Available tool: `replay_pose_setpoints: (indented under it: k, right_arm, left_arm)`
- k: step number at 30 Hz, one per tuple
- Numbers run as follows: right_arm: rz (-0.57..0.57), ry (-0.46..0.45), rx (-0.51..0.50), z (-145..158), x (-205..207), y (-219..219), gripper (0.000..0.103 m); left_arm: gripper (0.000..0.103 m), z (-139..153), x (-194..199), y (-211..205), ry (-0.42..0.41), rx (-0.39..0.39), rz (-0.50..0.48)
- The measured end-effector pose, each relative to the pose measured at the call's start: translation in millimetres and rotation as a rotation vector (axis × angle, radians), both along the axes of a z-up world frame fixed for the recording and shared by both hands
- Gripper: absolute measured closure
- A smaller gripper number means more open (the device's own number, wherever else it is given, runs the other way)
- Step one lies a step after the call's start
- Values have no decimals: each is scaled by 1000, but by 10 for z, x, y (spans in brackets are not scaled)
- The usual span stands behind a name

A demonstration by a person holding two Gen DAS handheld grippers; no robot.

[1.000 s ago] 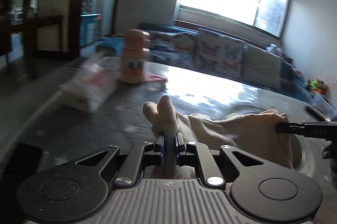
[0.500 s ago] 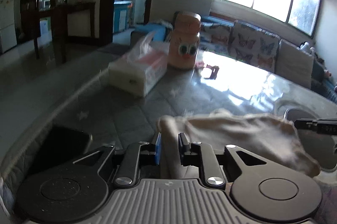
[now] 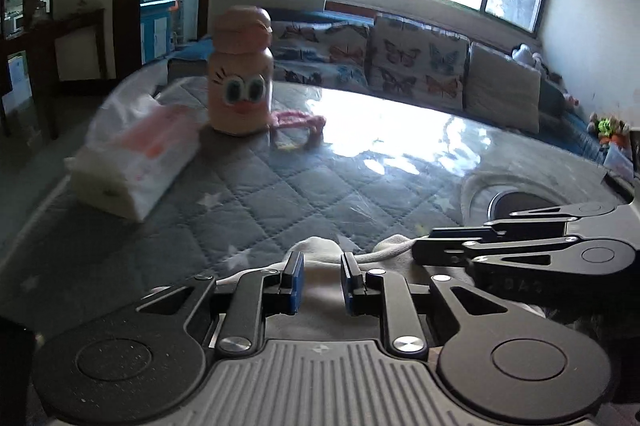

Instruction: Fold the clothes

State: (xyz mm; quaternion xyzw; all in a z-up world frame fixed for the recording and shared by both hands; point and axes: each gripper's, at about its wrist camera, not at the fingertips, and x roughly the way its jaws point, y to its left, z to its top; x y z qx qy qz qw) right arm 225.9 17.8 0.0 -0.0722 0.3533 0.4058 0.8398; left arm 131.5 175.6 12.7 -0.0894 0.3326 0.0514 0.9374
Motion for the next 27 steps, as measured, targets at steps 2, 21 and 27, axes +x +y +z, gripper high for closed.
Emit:
replay_pose_setpoints:
  k: [2,21,27]
  right_arm:
    - [3,-4,-14,-49,21,36,86]
    - [102,-115,-72,27,-497,-190,84]
    - [134,-172,-102,24,-792,-387,84]
  left_arm:
    - [81,-88,93,6,22,-5,5]
    - [80,-120,129,-20,16,23,23]
    - [80,-133,152,-41,16,40,33]
